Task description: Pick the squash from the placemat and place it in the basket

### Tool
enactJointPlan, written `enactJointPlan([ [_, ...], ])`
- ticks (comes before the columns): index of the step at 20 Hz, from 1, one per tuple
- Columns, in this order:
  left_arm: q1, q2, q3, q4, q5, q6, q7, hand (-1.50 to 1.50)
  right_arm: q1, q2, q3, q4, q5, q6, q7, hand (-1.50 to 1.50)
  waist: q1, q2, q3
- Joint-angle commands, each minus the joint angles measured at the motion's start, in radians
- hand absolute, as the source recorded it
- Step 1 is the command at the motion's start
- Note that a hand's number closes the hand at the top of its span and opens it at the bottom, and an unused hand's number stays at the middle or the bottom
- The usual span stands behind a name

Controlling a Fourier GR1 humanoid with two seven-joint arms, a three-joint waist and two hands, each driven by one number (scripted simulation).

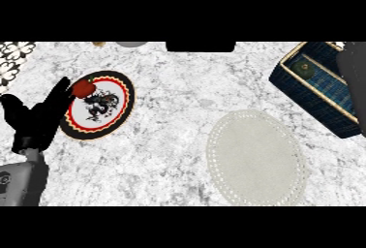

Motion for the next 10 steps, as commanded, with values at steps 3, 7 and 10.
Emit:
enactJointPlan([
  [3, 0.03, -0.044, -0.037, -0.018, -0.033, 0.028, -0.016, 0.0, 0.028, -0.016, -0.06, -0.026, -0.095, -0.089, -0.149, -1.5, 0.005, 0.001, 0.0],
  [7, 0.033, -0.028, -0.009, -0.008, -0.017, 0.026, -0.007, 0.0, 0.029, -0.023, -0.113, -0.121, -0.09, -0.189, -0.045, -1.5, -0.01, -0.006, 0.0],
  [10, 0.023, 0.002, 0.015, 0.008, -0.005, 0.008, -0.009, 0.0, 0.08, -0.03, -0.168, -0.199, -0.11, -0.262, -0.022, -1.5, -0.024, -0.008, 0.0],
])
